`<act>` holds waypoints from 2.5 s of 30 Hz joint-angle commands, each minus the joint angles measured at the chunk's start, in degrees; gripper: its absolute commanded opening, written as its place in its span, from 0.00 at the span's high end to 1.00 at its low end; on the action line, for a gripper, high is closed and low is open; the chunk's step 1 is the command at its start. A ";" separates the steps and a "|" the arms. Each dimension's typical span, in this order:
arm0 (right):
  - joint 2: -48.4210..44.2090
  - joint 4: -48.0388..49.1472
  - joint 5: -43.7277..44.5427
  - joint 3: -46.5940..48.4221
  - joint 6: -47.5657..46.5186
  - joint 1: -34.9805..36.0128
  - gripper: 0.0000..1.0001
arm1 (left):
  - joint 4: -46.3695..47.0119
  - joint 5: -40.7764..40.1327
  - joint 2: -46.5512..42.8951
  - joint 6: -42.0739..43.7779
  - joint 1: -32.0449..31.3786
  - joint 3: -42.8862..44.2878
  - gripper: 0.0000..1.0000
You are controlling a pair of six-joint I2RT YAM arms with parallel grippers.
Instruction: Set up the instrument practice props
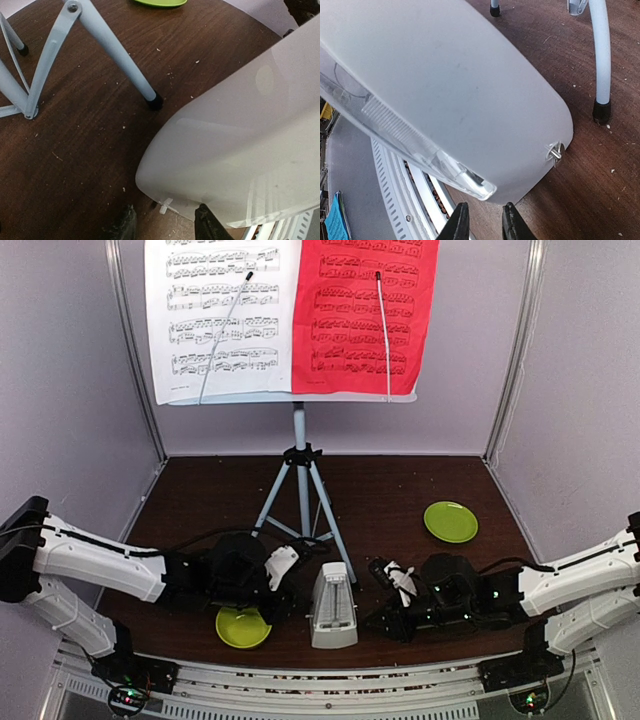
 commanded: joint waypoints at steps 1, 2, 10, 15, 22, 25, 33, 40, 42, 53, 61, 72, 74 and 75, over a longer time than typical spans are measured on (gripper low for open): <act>1.28 6.15 2.31 -1.97 -0.40 0.60 0.75 | 2.38 2.53 3.88 -1.76 1.44 4.38 0.57; 1.59 6.68 2.44 -2.01 -0.40 0.78 0.76 | 2.68 3.10 4.44 -1.83 1.75 4.74 0.57; 4.59 9.86 3.69 -0.11 0.55 2.76 0.76 | 5.60 8.05 8.94 -0.95 5.34 9.62 0.54; 8.07 11.56 4.05 2.70 0.65 4.24 0.76 | 4.63 9.58 10.40 -0.17 6.37 12.52 0.52; 12.29 14.43 4.67 6.61 0.71 5.59 0.74 | 2.42 0.80 1.53 -1.18 6.76 7.93 0.32; 11.74 14.16 4.30 6.77 0.10 5.80 0.72 | 0.67 -1.98 -3.81 -1.26 6.76 6.02 0.22; -2.91 -0.26 5.34 6.01 -3.10 5.48 0.59 | -3.98 -1.64 -16.29 -2.00 6.11 2.53 0.03; -11.05 -14.71 8.74 13.63 -1.09 -0.27 0.54 | -10.83 -9.28 -18.41 -1.40 -2.87 5.93 0.02; -11.03 -16.62 9.05 16.03 0.65 -2.81 0.53 | -10.73 -11.84 -17.62 -4.01 -5.25 6.49 0.02; -1.96 -16.73 0.53 25.92 6.40 -7.07 0.41 | -8.77 -16.46 -5.76 -8.03 -9.81 12.67 0.14; 1.89 -15.06 -4.46 25.69 8.01 -7.10 0.39 | -9.25 -14.72 -3.55 -3.86 -10.11 15.13 0.25; 4.83 -13.39 -6.55 24.25 8.95 -7.05 0.39 | -9.74 -14.88 -4.53 -1.76 -10.82 15.13 0.45; 5.41 -15.12 -5.72 24.21 7.66 -7.04 0.39 | -9.63 -15.43 -5.01 -0.74 -11.27 14.98 0.48; 5.72 -15.89 -5.29 24.06 7.10 -7.09 0.40 | -9.68 -15.56 -5.11 -0.24 -11.48 14.85 0.50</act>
